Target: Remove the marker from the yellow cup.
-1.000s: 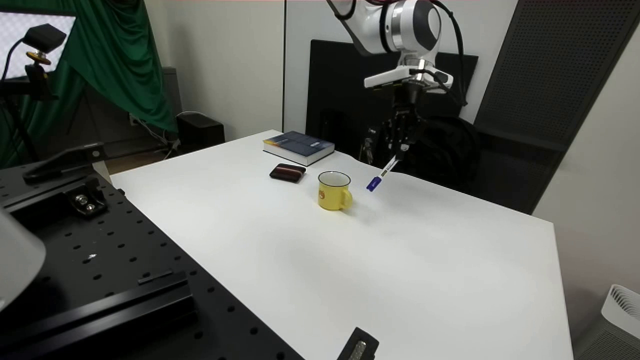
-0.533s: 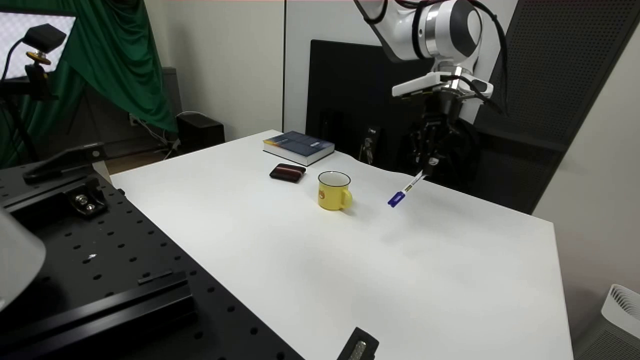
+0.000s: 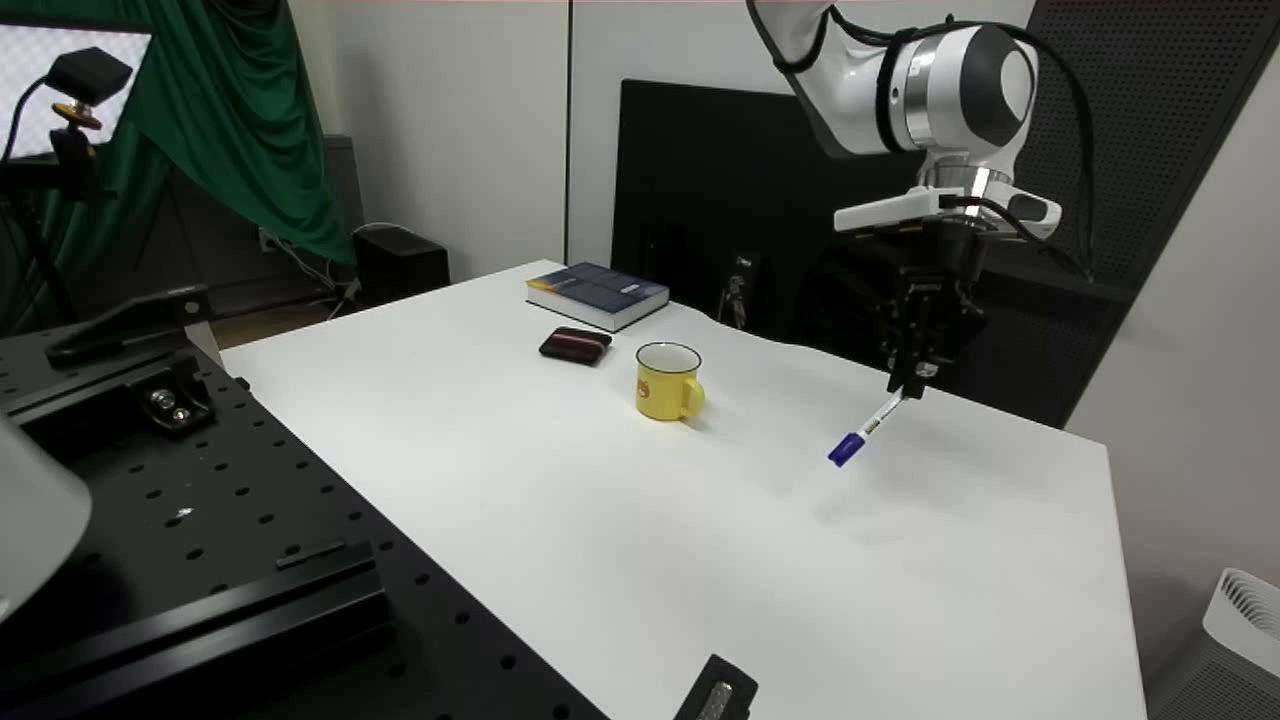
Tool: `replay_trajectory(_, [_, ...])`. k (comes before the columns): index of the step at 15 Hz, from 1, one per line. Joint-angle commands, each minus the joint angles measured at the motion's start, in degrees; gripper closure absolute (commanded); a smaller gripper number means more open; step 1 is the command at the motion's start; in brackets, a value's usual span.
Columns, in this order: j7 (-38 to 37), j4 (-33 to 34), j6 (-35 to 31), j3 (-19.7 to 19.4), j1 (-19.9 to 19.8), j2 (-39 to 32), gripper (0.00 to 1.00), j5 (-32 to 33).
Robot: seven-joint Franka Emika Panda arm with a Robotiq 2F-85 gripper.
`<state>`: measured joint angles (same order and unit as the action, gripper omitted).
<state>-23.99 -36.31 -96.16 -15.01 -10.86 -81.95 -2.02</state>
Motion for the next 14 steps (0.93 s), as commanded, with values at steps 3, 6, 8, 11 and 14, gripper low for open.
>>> replay_trajectory(3, [1.6, -7.3, -9.6, -0.9, -0.8, 1.6, 0.95, 0.3])
replay_trajectory(6, [2.8, -12.0, -16.2, -0.8, -0.7, 2.2, 0.95, 0.0])
replay_trajectory(8, [3.0, -15.3, -20.9, -0.9, -0.5, 2.6, 0.95, -0.1])
replay_trajectory(11, [3.2, -20.2, -26.7, -1.1, -0.1, 3.6, 0.95, 0.1])
replay_trajectory(14, [3.4, -24.4, -30.4, -1.2, 0.4, 5.1, 0.95, 0.1])
